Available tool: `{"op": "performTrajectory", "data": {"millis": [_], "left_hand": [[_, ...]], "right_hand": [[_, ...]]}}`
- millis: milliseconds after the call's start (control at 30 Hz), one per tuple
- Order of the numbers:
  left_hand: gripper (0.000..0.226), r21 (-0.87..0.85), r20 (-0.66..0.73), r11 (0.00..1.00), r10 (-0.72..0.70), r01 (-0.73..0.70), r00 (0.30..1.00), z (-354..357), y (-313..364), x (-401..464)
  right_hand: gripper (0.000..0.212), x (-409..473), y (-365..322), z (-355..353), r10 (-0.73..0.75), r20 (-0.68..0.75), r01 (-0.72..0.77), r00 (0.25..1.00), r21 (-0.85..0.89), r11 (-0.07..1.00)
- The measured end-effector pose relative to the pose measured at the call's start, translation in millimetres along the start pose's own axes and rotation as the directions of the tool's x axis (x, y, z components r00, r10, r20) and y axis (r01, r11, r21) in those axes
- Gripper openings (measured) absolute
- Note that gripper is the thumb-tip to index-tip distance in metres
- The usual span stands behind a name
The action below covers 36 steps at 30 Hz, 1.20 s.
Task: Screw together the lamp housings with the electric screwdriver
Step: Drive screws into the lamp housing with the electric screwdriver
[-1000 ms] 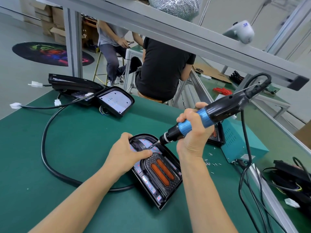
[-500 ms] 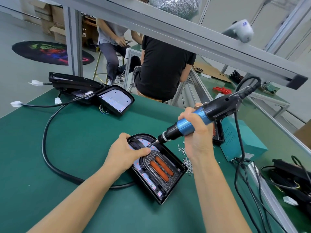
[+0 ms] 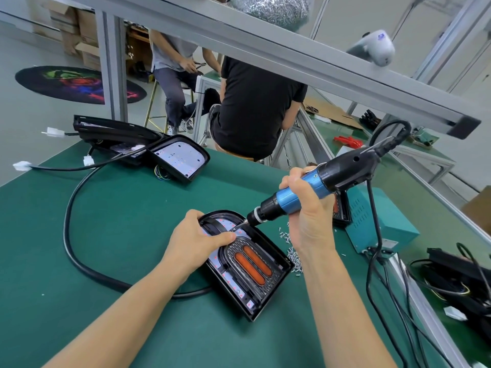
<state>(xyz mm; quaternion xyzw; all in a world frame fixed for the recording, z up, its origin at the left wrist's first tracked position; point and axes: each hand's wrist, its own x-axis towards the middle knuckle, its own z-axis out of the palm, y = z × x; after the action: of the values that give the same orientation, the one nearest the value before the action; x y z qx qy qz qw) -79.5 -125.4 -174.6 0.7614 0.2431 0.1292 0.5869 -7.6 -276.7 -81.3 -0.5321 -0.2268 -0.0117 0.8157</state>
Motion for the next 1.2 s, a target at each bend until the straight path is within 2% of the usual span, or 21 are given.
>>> {"op": "performTrajectory", "data": {"millis": [100, 300, 433, 533, 733, 1033, 1100, 1200], "left_hand": [[0.056, -0.008, 0.002, 1.0, -0.003, 0.003, 1.0, 0.4, -0.2, -0.3], [0.053, -0.03, -0.009, 1.0, -0.001, 0.0, 1.0, 1.4, -0.2, -1.6], [0.054, -0.026, 0.0, 1.0, 0.014, -0.014, 1.0, 1.2, 0.0, -1.6], [0.055, -0.02, -0.001, 1.0, 0.023, -0.023, 1.0, 1.5, 0.5, -0.3], [0.055, -0.01, -0.003, 0.999, 0.033, -0.033, 0.999, 2.8, 2.9, 1.7], [0.052, -0.019, 0.028, 1.0, 0.01, -0.009, 1.0, 3.6, 1.4, 3.4], [0.053, -0.034, 0.053, 0.999, 0.001, 0.001, 0.999, 3.1, -0.5, 3.6], [0.052, -0.041, 0.056, 0.999, -0.004, 0.007, 0.998, 1.2, -3.2, 2.8]], "right_hand": [[0.03, -1.3, 0.9, -2.5, 0.013, 0.021, -0.014, 1.0, 0.016, 1.0], [0.031, -0.5, 0.4, 0.3, -0.02, 0.099, 0.026, 0.995, -0.062, 0.998], [0.034, 1.1, -0.5, 0.2, -0.029, 0.138, 0.032, 0.99, -0.02, 0.999], [0.033, 6.2, -1.6, 3.2, -0.034, 0.109, 0.039, 0.993, -0.035, 0.999], [0.014, 16.1, -0.1, 17.0, -0.045, 0.042, 0.05, 0.998, -0.123, 0.991], [0.019, 12.6, -0.7, 19.9, -0.02, 0.167, 0.044, 0.986, -0.145, 0.988], [0.019, 12.0, -1.0, 19.6, -0.03, 0.139, 0.049, 0.99, -0.135, 0.99], [0.023, 10.5, -3.1, 14.9, -0.073, 0.011, 0.074, 0.997, -0.059, 0.995]]}}
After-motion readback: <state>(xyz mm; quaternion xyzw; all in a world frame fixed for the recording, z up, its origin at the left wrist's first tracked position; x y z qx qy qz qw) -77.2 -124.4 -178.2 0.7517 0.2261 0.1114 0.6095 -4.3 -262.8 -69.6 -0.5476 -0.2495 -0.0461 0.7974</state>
